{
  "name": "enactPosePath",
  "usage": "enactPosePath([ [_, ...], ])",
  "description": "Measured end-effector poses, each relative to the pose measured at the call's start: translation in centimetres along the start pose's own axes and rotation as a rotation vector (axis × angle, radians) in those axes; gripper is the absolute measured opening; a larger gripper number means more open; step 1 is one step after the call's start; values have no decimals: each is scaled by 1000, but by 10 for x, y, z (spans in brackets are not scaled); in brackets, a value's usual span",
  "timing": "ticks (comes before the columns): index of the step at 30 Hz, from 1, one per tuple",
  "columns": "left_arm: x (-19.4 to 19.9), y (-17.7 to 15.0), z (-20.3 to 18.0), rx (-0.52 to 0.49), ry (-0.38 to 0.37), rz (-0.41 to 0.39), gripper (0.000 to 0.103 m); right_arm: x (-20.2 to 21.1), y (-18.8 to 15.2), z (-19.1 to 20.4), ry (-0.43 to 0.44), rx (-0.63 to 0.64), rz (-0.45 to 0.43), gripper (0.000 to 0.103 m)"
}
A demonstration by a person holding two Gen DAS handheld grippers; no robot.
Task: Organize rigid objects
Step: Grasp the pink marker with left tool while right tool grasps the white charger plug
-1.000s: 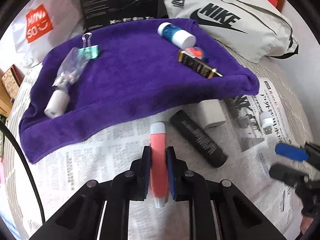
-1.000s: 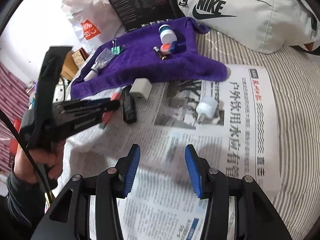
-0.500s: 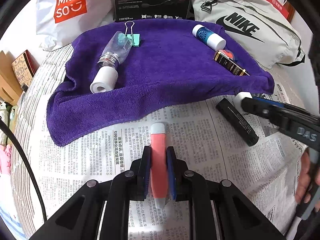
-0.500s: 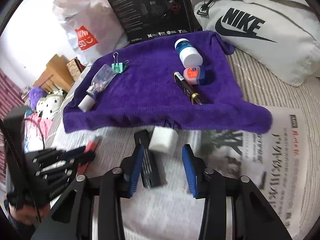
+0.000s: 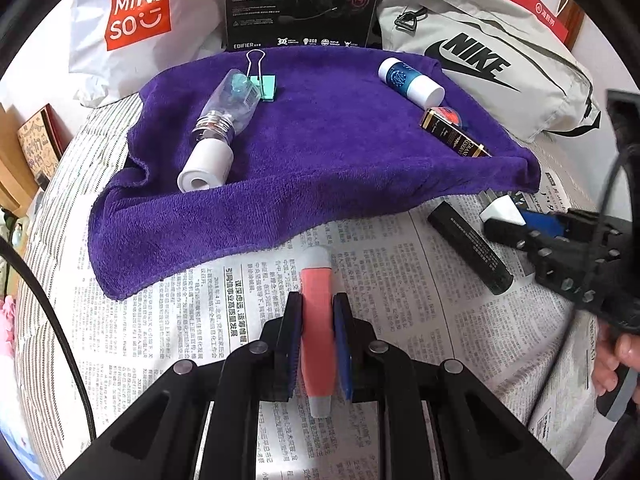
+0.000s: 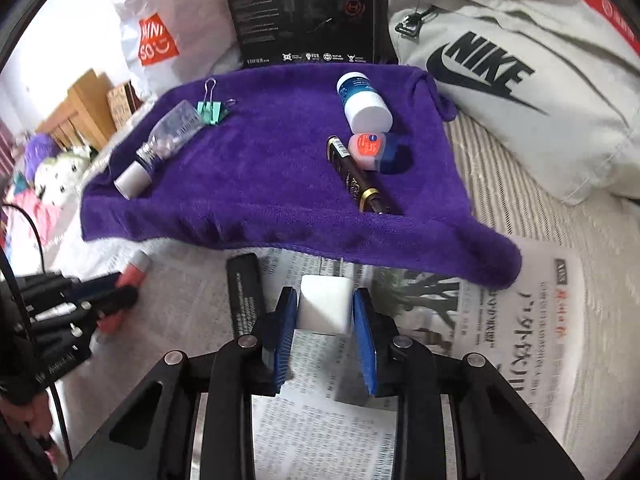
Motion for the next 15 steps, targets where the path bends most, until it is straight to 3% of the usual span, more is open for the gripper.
enactPosePath([
  [2,0,1,1,7,-3,-5,16,-8,-3,1,-24,7,28,29],
  [15,0,-1,-2,-22,22,-26,16,-6,-10,3,-51,7,-119,28],
])
Point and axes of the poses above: each gripper's, at about its wrist camera, not at the fingertips, and x roughly against the way its jaws point, z to its left, y to its top, the point moved 6 cm from there along -x, roughly the way its jaws point, and after that the axes turned 1 degree about x, right-handed, at the moved point
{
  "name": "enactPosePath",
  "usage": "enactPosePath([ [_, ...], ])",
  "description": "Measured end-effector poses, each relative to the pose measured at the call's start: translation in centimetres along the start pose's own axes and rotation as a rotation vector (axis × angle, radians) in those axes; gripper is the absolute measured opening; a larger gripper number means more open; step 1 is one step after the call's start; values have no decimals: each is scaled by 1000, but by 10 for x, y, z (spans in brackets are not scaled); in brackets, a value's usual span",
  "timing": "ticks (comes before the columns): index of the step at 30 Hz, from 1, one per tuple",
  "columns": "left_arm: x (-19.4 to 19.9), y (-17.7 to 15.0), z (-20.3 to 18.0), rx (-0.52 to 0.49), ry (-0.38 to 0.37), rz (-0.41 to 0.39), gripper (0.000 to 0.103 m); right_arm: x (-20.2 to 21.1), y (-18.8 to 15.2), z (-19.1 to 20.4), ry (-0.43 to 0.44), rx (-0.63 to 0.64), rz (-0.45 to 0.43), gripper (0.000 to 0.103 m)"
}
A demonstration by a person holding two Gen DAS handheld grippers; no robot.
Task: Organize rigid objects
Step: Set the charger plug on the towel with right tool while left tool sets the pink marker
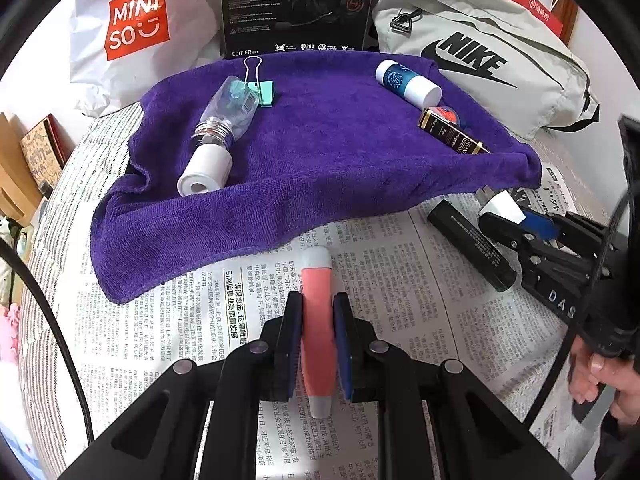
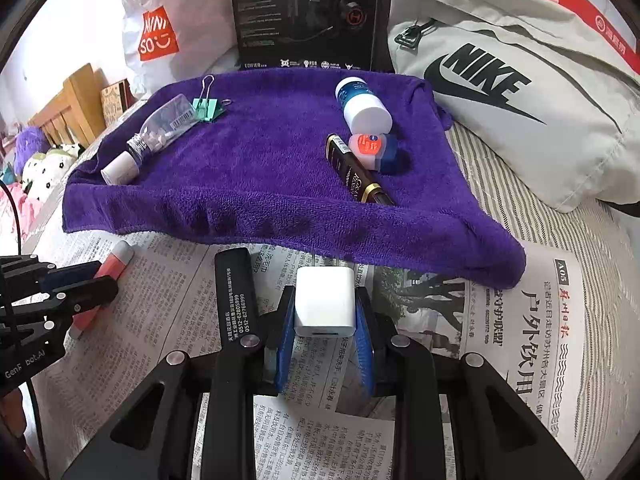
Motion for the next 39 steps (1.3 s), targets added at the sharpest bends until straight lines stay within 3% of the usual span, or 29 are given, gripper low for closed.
enactPosePath([
  [3,0,0,1,9,2,1,16,1,-4,1,-3,3,-50,28],
  [13,2,-1,1,-7,-15,-18,15,0,-1,-3,39,-25,-45,28],
  [24,20,4,17,99,-176,-20,15,20,-10,-11,122,-64,40,27],
  [39,32,27,29,114,-189,-29,15,32,-7,6,199,-8,58,27],
])
Point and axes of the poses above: each gripper's, at about its wrist camera, not at the fingertips, and x roughly against the way its jaws point, z to its left, y to its top, the point moved 6 cm from there along -x, roughly the way its jaws point, and after that the axes turned 1 degree about x, right-handed, at the moved point
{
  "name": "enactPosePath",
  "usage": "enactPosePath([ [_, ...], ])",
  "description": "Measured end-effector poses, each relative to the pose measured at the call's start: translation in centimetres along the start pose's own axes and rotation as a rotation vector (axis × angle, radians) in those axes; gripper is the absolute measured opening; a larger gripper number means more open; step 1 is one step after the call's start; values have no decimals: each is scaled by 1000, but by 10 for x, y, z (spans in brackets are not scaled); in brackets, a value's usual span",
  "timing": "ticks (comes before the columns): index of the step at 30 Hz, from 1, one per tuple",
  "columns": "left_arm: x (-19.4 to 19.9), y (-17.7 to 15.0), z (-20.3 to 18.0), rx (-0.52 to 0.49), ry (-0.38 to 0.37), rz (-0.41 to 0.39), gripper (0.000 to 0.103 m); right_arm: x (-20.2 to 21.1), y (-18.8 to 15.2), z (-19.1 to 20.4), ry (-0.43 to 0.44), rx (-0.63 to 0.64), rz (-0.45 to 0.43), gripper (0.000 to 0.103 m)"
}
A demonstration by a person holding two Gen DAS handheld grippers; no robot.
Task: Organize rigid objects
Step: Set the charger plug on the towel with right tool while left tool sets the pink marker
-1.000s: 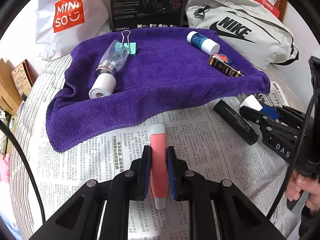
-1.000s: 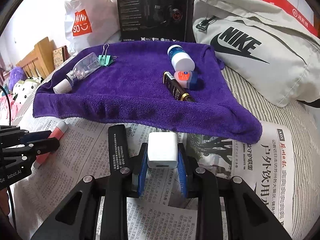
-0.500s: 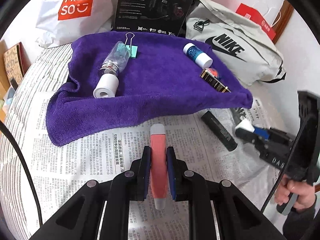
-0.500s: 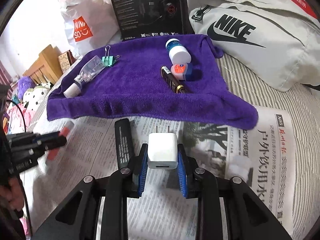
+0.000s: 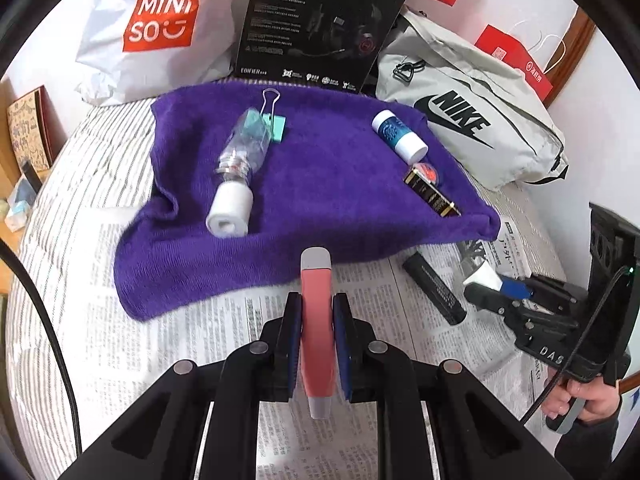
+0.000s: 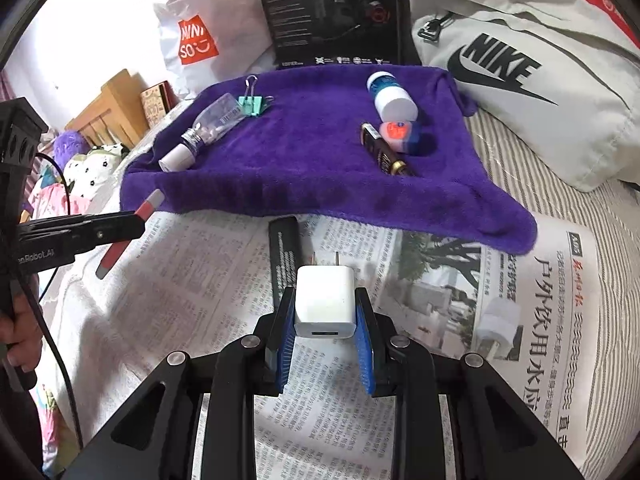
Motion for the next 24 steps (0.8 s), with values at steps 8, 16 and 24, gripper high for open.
enactPosePath([
  [8,1,30,-1,-43,17,-24,15,2,51,-5,4,38,-38,27],
  [16,-9,56,3,-61,29,-19,15,-41,92,-14,-4,31,38,27],
  [24,-36,70,9,-54,21,15,15,-69,91,-17,-32,44,101,27],
])
Point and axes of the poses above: each gripper's, at about its wrist camera, not at the fingertips, and x roughly against the way its jaws point, z to its left, y to its top, the point moved 6 cm from there along -x, roughly the way its jaws point, and after that the axes turned 1 degree about x, right-handed, at the moved point
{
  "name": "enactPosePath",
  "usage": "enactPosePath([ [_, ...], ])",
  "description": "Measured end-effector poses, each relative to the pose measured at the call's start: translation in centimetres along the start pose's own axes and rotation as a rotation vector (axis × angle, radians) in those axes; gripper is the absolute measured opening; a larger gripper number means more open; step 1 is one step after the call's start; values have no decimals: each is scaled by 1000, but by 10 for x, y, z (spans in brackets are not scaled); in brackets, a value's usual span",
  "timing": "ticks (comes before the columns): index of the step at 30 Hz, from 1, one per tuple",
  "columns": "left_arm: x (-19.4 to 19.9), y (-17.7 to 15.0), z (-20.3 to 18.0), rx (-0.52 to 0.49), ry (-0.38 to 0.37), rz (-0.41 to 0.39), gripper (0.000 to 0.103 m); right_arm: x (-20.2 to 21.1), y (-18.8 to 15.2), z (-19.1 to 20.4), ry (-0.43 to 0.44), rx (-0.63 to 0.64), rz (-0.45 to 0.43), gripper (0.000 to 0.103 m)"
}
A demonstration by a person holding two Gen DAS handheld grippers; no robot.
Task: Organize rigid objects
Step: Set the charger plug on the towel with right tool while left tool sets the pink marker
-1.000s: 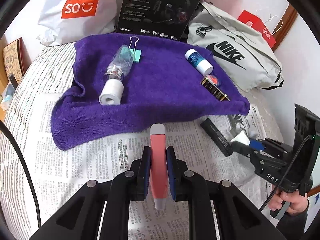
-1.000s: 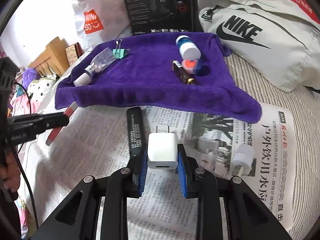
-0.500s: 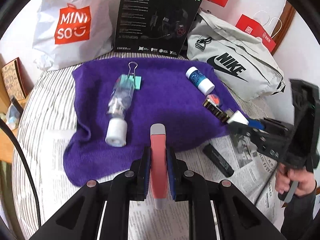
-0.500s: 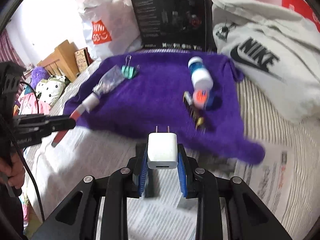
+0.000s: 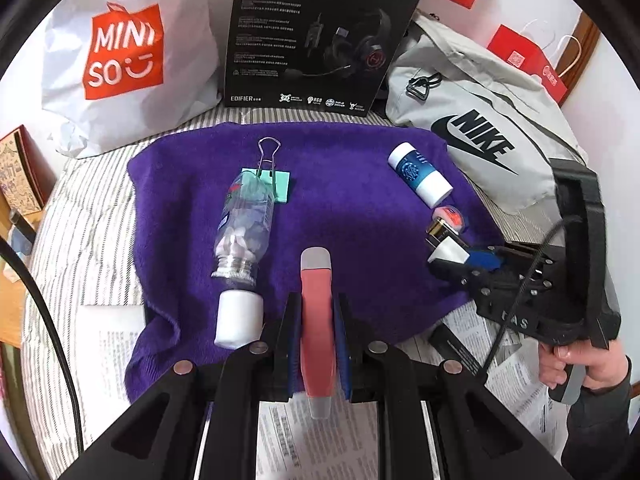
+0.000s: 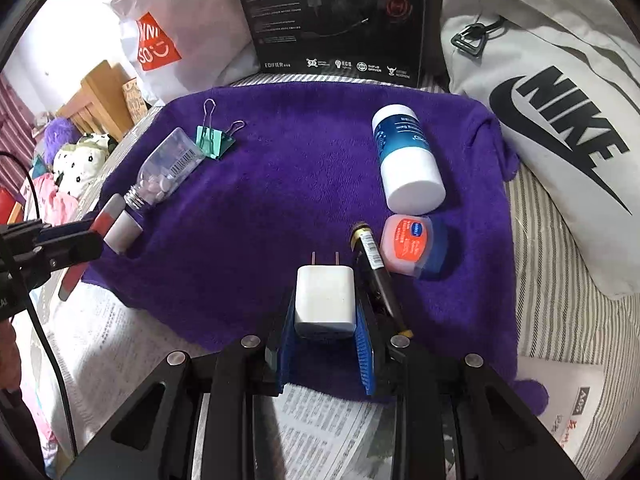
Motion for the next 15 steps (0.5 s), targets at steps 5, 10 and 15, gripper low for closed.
enactPosePath([
  [5,-21,8,8,8,22,27,15,-3,4,3,-13,38,-4,27],
  [10,-38,10,11,-20,65,53,15,-4,3,4,-8,88,-4,28],
  [15,-48,10,11,-46,93,67,15,-4,4,2,20,109,1,28],
])
Point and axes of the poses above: each gripper's, at about its wrist camera, not at the fingertips, and x roughly against the way its jaws point, z to its left, y to its top, the point moved 6 cm from there along -x, roughly the way its jaws point, and after that the axes turned 1 degree about x, right-handed, at the moved point
